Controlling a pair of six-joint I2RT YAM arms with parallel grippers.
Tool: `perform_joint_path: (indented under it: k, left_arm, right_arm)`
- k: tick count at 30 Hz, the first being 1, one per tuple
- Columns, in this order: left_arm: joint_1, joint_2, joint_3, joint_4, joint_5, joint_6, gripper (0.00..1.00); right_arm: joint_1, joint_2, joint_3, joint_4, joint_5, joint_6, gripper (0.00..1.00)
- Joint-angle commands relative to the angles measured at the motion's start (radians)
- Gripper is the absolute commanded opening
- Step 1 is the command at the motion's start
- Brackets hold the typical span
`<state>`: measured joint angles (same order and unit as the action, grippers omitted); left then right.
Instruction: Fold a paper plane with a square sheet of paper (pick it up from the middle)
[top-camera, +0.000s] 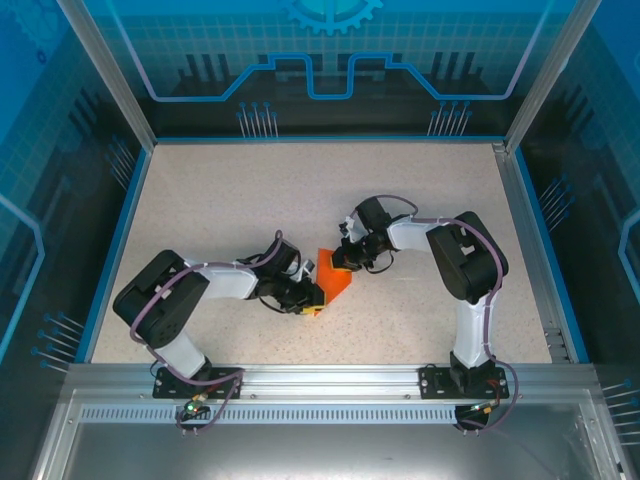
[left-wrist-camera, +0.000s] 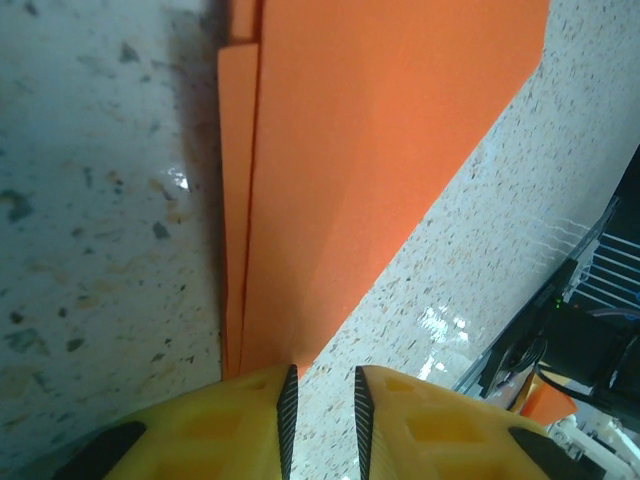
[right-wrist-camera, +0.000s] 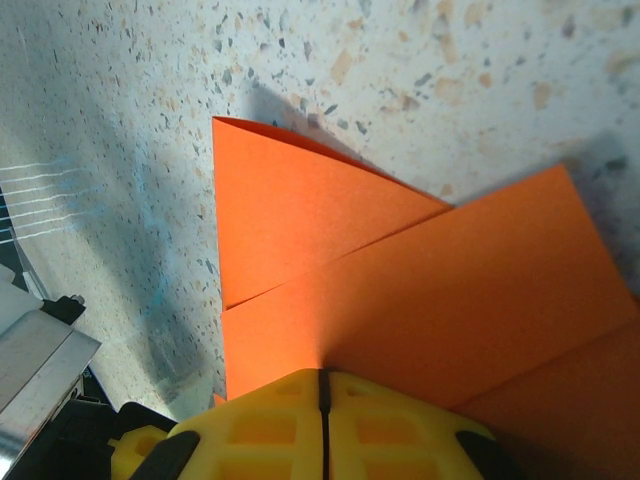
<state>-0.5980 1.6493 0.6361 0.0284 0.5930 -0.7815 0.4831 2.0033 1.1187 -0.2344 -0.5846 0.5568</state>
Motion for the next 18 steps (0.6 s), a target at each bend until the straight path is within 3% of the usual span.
perform_joint_path:
  k: [1, 9, 18]
  left_arm:
    - [-0.005, -0.015, -0.054, -0.135, 0.011, 0.036, 0.25]
    - [-0.006, -0.063, -0.068, -0.234, 0.011, 0.087, 0.26]
    - [-0.002, -0.201, -0.031, -0.267, -0.106, 0.042, 0.22]
  right_arm:
    - [0.011, 0.088, -0.029, -0.061, 0.136, -0.017, 0.07]
    - [0.011, 0.083, -0.027, -0.071, 0.143, -0.021, 0.07]
    - [0.011, 0.041, -0.004, -0.083, 0.106, -0.025, 0.11]
